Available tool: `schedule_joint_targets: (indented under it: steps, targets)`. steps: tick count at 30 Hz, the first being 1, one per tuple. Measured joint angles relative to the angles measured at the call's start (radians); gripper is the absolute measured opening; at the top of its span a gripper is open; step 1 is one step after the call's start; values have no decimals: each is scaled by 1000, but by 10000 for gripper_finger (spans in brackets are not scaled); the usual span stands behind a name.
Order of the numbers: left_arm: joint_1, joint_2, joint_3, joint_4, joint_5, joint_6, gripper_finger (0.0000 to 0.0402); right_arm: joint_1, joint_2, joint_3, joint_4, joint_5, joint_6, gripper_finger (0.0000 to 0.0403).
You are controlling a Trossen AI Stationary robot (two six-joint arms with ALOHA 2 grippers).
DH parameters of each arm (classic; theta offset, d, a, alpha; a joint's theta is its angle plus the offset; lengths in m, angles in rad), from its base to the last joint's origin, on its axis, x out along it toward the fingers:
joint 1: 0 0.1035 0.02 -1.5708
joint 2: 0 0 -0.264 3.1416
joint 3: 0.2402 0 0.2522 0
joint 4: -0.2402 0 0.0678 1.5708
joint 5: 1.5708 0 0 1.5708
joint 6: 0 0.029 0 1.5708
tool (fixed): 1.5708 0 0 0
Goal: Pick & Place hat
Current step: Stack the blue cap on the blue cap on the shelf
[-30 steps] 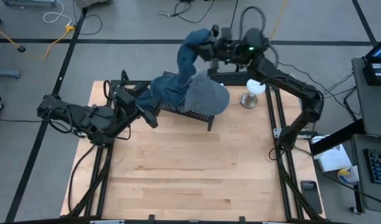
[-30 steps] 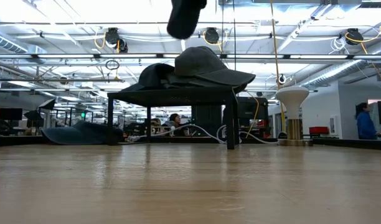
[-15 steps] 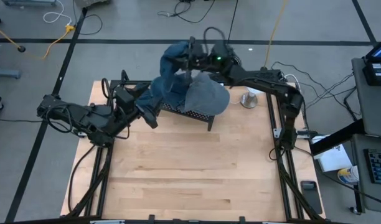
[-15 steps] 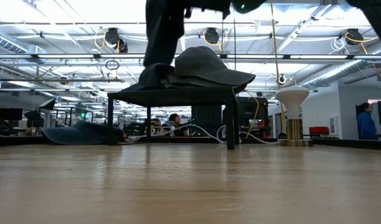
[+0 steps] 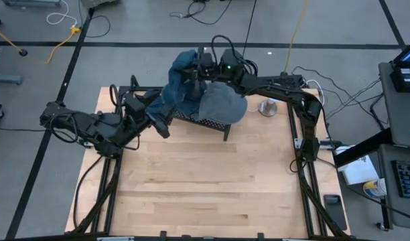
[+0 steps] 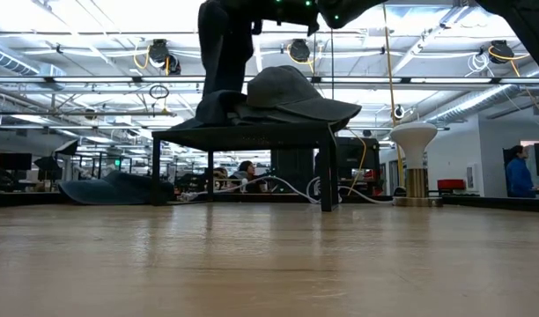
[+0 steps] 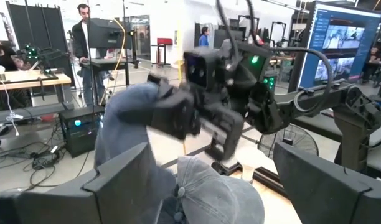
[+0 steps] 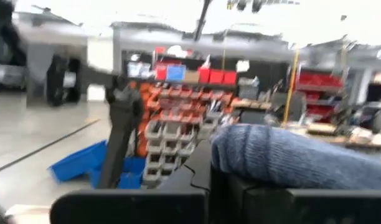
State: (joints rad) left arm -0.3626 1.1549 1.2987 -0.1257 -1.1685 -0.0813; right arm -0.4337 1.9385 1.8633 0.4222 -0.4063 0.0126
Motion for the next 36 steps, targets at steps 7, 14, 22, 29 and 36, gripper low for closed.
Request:
schedule_joint_targets:
  steps: [7, 14, 22, 29, 36]
  targets:
    - [0, 0, 0, 16, 3, 1, 340, -17, -2, 0, 79, -13, 19, 0]
    - [0, 0, 0, 25, 60, 1, 335, -33, 15, 0, 122, -12, 23, 0]
    - [0, 0, 0, 25, 88, 0, 335, 3, 90, 5, 277, 15, -61, 0]
    - [0, 0, 0, 23, 89, 5, 335, 19, 186, 56, 333, 5, -106, 0]
    - [0, 0, 0, 23, 89, 34, 335, 28, 213, 50, 224, -13, -135, 0]
